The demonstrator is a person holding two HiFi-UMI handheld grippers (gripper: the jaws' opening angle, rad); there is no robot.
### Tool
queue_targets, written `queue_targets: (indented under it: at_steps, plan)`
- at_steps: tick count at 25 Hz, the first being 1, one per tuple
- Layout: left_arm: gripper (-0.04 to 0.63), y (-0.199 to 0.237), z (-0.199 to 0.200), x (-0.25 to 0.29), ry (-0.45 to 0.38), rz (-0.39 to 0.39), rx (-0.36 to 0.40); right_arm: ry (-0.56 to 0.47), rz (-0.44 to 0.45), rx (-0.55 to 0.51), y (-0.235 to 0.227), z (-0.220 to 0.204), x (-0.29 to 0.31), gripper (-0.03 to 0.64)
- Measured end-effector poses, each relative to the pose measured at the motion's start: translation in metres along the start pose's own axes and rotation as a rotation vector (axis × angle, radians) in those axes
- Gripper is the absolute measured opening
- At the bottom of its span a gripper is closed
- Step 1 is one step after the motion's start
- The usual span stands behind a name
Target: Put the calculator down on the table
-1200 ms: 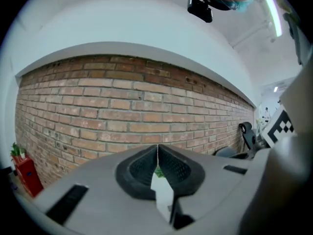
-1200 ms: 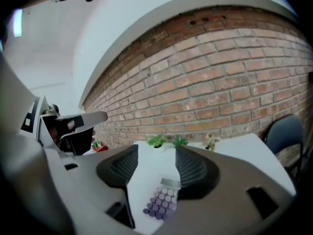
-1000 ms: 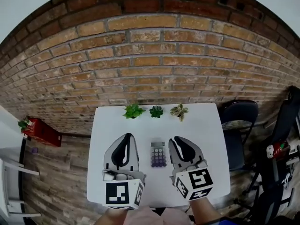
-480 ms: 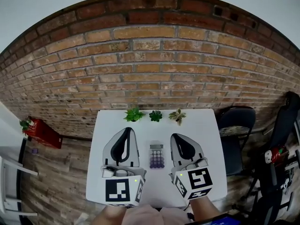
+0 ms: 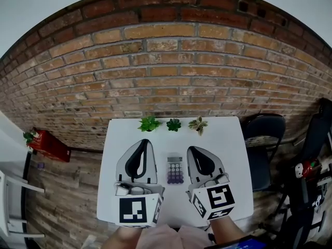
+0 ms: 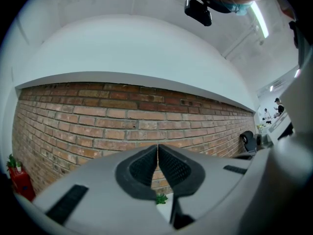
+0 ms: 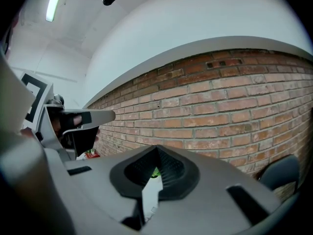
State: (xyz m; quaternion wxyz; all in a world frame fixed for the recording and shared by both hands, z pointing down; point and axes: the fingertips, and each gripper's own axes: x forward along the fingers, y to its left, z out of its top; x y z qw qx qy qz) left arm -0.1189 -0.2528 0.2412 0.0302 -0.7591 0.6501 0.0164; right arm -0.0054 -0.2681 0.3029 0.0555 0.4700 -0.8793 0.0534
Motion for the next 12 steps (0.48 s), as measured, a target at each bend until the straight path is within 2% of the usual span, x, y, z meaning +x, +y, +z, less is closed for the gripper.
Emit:
queue_targets:
  at_steps: [12]
  plan:
    - [0.015, -0.0015, -0.0050, 0.0027, 0.013, -0.007, -0.003, 0.018, -0.004, 0.017, -0.0006, -0.0077, 0.0026, -0.002]
